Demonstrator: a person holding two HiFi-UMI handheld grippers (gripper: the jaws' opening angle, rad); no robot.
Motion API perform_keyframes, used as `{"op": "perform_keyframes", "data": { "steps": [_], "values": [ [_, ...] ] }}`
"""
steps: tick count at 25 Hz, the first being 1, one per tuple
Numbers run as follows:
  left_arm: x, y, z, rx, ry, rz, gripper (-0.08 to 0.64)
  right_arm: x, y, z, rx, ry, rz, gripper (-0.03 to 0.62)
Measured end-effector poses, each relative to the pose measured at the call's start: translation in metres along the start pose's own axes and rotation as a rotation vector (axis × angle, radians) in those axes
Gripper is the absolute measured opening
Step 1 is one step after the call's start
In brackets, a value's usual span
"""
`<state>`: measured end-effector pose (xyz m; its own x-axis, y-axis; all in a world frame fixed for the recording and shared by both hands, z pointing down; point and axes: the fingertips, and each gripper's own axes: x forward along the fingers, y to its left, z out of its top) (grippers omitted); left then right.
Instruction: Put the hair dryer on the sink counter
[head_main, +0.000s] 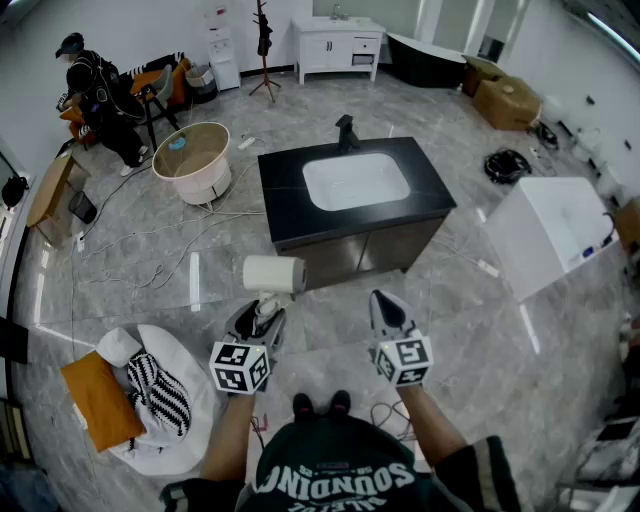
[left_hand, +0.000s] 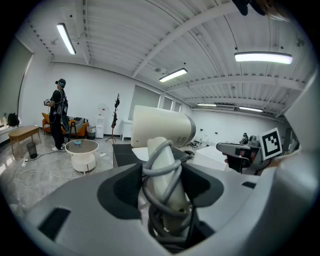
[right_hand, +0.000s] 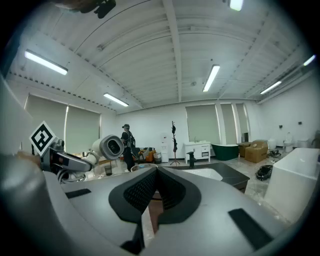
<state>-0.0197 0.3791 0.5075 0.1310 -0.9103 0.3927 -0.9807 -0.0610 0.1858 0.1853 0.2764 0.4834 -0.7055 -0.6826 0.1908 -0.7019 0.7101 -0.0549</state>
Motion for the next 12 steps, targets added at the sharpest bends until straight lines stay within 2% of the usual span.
{"op": "perform_keyframes", "data": {
  "steps": [12],
  "values": [
    [0.012, -0.017, -0.008, -0.009, 0.009, 0.008, 0.238, -0.001, -0.012, -0.014, 0.000, 0.009, 0.057, 0.000]
  ]
}}
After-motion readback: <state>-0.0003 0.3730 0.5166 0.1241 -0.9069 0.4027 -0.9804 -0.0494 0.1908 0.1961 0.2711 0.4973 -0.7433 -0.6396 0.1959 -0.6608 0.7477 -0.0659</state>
